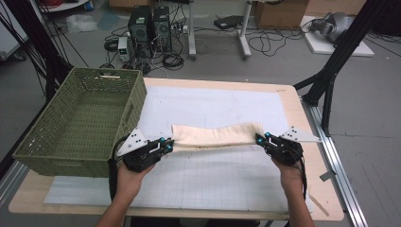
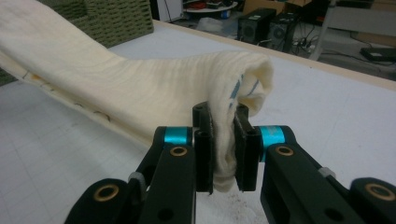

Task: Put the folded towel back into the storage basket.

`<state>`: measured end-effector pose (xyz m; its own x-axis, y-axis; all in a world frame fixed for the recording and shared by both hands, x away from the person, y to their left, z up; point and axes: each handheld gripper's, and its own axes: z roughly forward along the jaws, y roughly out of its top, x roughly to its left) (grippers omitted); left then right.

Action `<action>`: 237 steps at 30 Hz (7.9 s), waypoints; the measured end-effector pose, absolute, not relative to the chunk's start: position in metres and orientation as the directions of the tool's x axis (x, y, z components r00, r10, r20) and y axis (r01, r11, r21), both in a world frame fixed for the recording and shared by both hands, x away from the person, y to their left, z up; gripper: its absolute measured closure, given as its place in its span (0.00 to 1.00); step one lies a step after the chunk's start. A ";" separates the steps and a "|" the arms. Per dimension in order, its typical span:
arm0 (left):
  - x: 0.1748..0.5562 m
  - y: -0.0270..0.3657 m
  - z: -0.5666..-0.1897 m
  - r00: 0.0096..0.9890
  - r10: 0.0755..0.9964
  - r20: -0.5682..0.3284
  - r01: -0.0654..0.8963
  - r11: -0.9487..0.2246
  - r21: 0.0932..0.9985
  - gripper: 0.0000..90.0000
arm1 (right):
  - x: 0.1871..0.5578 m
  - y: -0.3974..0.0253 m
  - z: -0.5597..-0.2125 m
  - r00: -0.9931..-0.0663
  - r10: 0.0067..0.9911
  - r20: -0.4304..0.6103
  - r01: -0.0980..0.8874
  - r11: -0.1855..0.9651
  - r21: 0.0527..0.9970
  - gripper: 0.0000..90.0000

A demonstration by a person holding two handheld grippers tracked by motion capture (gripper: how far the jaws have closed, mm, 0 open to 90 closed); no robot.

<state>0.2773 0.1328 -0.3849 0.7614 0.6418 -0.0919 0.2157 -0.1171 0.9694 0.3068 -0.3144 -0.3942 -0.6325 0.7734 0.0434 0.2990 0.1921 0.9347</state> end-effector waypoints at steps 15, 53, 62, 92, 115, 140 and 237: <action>0.272 0.146 -0.366 0.745 0.662 -0.079 0.168 -0.072 0.983 0.96 | 0.323 -0.299 -0.366 -0.653 0.757 0.007 0.250 0.208 0.946 0.90; 0.231 0.205 -0.323 0.634 0.772 -0.037 0.048 0.008 0.999 0.96 | 0.418 -0.186 -0.293 -0.754 0.645 -0.122 0.122 0.321 0.939 0.90; 0.224 0.222 -0.319 0.602 0.798 -0.038 0.035 0.022 0.999 0.96 | 0.436 -0.152 -0.288 -0.778 0.617 -0.118 0.111 0.321 0.941 0.90; 0.213 0.284 -0.319 0.456 0.887 -0.072 0.022 0.070 0.997 0.96 | 0.499 -0.021 -0.263 -0.856 0.497 -0.142 0.054 0.358 0.932 0.90; 0.197 0.329 -0.328 0.321 0.943 -0.092 0.043 0.082 0.996 0.96 | 0.521 0.084 -0.273 -0.899 0.416 -0.134 0.046 0.395 0.918 0.90; 0.197 0.339 -0.328 0.228 0.955 -0.192 0.068 0.181 0.981 0.37 | 0.508 0.089 -0.271 -0.887 0.451 -0.095 0.115 0.417 0.902 0.54; 0.267 0.142 -0.411 0.753 0.648 -0.118 0.244 -0.109 0.964 0.21 | 0.255 -0.320 -0.411 -0.491 0.868 -0.072 0.321 0.257 0.911 0.19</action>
<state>0.2673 0.1424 -0.4114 0.7525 0.6479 -0.1178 0.2444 -0.1086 0.9636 0.2548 -0.3201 -0.4107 -0.4911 0.8681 -0.0719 0.3214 0.2573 0.9113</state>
